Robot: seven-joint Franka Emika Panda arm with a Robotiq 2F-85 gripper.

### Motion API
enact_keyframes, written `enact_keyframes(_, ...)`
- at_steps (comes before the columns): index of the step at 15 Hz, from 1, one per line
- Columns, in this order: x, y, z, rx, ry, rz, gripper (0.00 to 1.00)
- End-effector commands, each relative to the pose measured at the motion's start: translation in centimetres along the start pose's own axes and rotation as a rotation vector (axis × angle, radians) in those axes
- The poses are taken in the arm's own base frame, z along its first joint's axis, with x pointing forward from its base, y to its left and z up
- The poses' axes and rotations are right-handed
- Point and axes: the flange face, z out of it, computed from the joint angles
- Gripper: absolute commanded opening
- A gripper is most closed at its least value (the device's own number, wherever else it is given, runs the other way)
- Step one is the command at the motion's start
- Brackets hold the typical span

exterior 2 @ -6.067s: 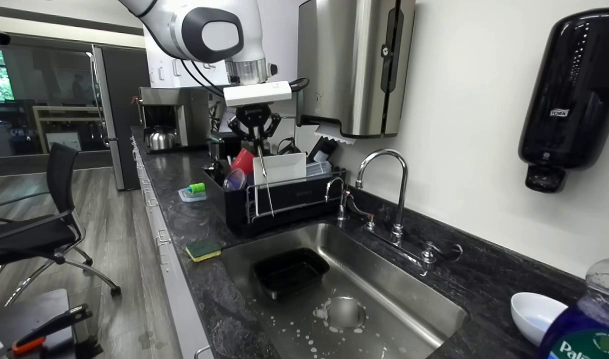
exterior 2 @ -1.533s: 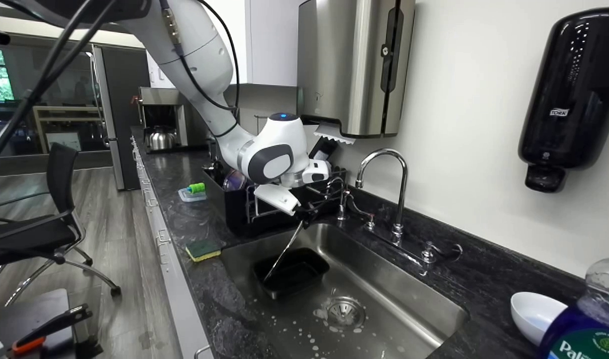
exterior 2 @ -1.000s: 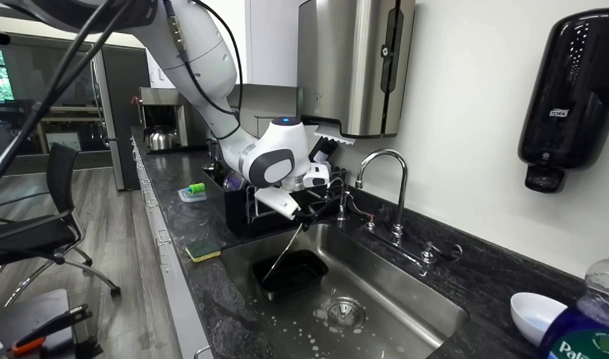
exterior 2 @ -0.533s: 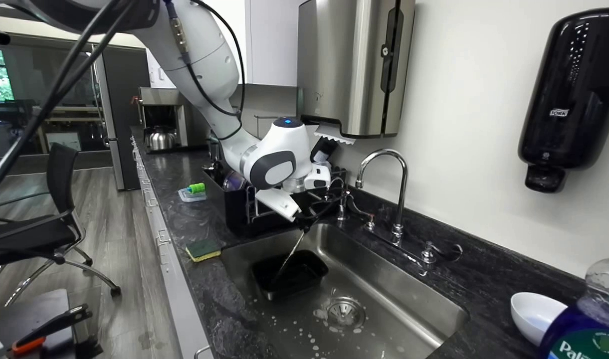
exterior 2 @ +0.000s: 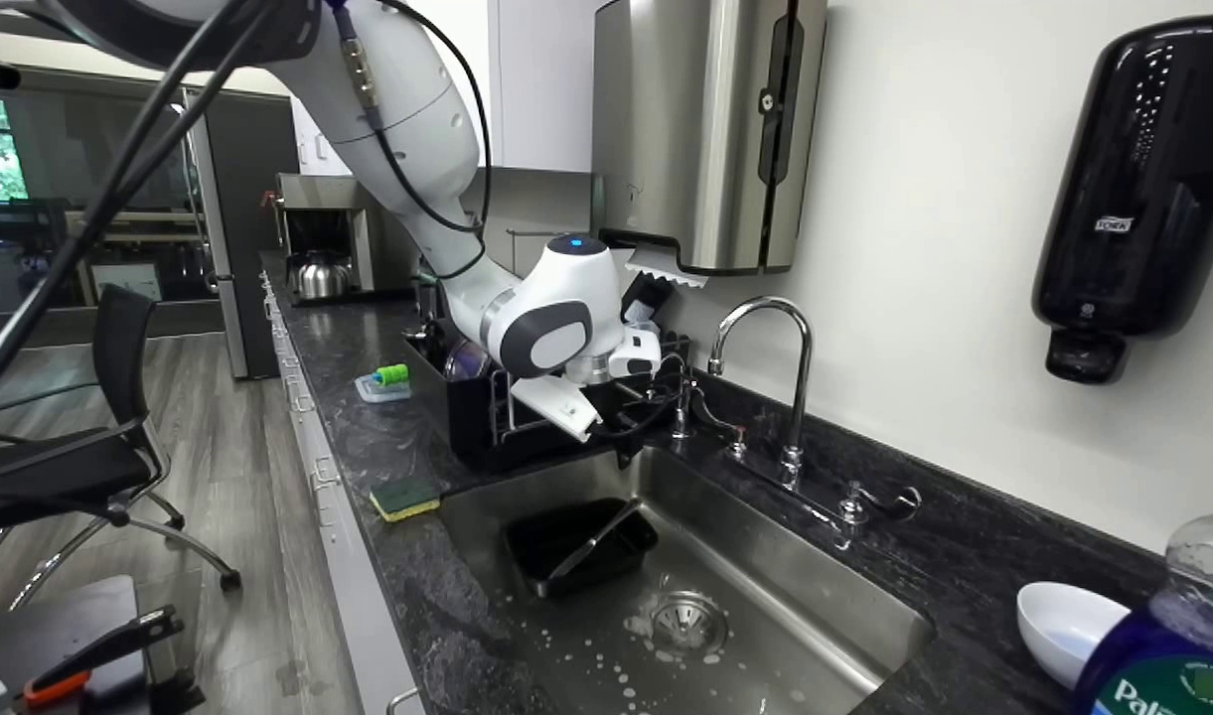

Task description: Remove the butter knife from the dish rack and put it inside the black bowl in the sink

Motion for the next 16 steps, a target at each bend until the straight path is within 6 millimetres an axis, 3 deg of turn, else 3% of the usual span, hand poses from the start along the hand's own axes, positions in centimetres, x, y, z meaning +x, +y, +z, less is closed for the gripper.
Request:
enact_keyframes(1,0.3,0.0,-0.1,0.023,0.001,-0.01,0.99)
enact_keyframes(7,0.4,-2.2,-2.5,0.025,-0.052,-0.059,1.0)
enact_keyframes(11,0.7,-3.7,-6.9,0.036,-0.119,-0.093,1.0)
enact_keyframes(16,0.3,-4.1,-12.0,0.008,-0.174,-0.122,1.0)
